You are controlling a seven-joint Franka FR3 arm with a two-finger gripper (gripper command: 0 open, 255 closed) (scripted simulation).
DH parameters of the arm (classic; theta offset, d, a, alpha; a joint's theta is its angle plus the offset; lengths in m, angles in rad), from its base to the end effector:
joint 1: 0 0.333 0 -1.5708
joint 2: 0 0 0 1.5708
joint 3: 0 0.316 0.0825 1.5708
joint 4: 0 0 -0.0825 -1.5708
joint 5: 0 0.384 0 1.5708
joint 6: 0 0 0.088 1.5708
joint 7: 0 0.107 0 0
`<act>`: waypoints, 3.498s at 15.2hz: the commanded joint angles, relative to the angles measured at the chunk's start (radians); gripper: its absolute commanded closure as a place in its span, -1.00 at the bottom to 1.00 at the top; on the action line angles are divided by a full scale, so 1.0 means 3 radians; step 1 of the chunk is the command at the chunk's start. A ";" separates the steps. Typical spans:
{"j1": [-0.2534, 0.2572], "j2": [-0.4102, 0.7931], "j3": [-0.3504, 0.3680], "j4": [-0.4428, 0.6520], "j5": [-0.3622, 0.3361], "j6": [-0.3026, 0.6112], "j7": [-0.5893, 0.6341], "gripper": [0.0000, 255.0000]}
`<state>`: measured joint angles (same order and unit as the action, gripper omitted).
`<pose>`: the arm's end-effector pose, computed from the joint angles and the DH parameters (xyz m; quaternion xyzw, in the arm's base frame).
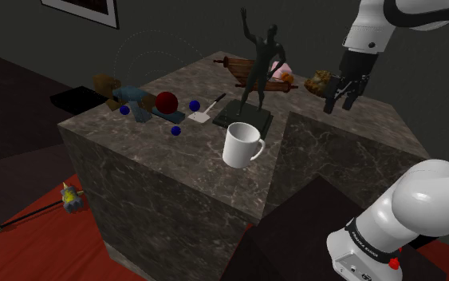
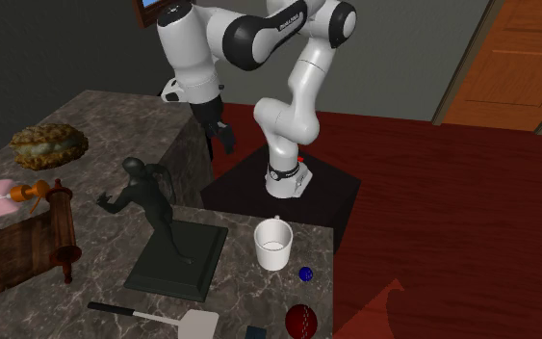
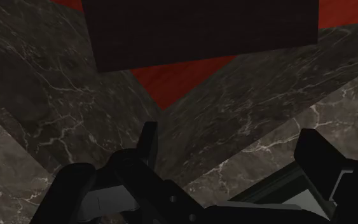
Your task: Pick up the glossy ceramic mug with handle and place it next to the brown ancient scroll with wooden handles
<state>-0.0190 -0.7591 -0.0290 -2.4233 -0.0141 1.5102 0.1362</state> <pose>0.3025 -0.0180 0.5460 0.9932 -0.0869 -0.0771 0.0008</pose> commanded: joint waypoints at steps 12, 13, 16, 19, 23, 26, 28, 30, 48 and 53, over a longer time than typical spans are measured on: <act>0.0295 0.0487 0.0670 0.0031 0.0620 0.0694 0.0806 -1.00; 0.0317 0.0554 0.0730 0.0058 0.0660 0.0761 0.0875 -1.00; 0.0372 0.0775 0.0909 0.0163 0.0761 0.0961 0.1083 -1.00; 0.0414 0.1022 0.1084 0.0304 0.0823 0.1155 0.1294 -1.00; 0.0433 0.1130 0.1161 0.0286 0.0844 0.1314 0.1368 -1.00; 0.0442 0.1157 0.1185 0.0175 0.0859 0.1454 0.1366 -1.00; 0.0449 0.1188 0.1207 0.0084 0.0871 0.1575 0.1365 -1.00; 0.0449 0.1187 0.1207 0.0084 0.0871 0.1575 0.1365 -1.00; 0.0447 0.1161 0.1194 0.0153 0.0864 0.1480 0.1371 1.00; 0.0440 0.1110 0.1164 0.0336 0.0846 0.1247 0.1390 1.00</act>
<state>0.1131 -0.4211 0.3224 -2.3328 0.2404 1.8998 0.5525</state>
